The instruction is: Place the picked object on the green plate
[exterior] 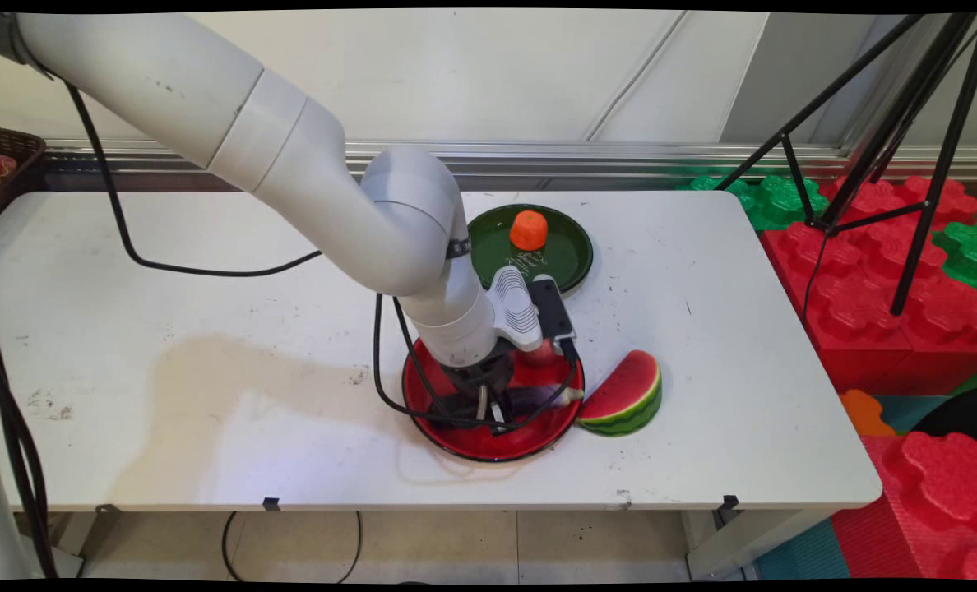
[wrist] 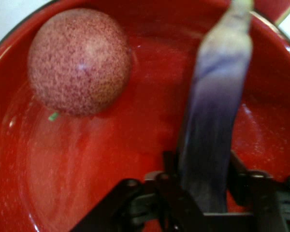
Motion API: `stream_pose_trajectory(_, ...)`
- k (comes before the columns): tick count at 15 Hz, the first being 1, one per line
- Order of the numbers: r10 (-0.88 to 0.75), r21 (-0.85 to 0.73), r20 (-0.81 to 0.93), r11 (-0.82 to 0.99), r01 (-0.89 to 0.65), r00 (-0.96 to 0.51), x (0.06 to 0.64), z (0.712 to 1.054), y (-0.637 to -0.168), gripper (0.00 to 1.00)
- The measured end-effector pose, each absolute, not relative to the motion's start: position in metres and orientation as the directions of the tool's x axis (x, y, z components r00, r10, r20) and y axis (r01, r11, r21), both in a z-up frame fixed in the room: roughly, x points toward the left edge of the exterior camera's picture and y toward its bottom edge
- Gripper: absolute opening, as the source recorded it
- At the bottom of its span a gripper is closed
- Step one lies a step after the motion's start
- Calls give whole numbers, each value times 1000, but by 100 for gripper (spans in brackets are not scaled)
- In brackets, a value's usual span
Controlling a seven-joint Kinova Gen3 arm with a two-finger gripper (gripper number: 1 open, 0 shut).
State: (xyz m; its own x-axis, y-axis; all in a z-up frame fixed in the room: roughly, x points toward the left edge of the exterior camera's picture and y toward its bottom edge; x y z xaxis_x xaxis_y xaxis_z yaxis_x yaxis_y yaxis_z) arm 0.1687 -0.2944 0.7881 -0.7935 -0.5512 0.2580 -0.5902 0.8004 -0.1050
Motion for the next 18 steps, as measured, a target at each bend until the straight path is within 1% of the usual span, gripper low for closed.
stream_pose_trajectory(3, -537, -117, 270, 806, -580, -800, 170, 794, -293, 0)
stream_pose_trajectory(7, -513, -142, 281, 814, -564, -811, 179, 818, -290, 0)
stream_pose_trajectory(13, -482, -176, 321, 816, -551, -816, 199, 884, -285, 0)
stream_pose_trajectory(18, -456, -214, 354, 810, -546, -816, 213, 933, -293, 0)
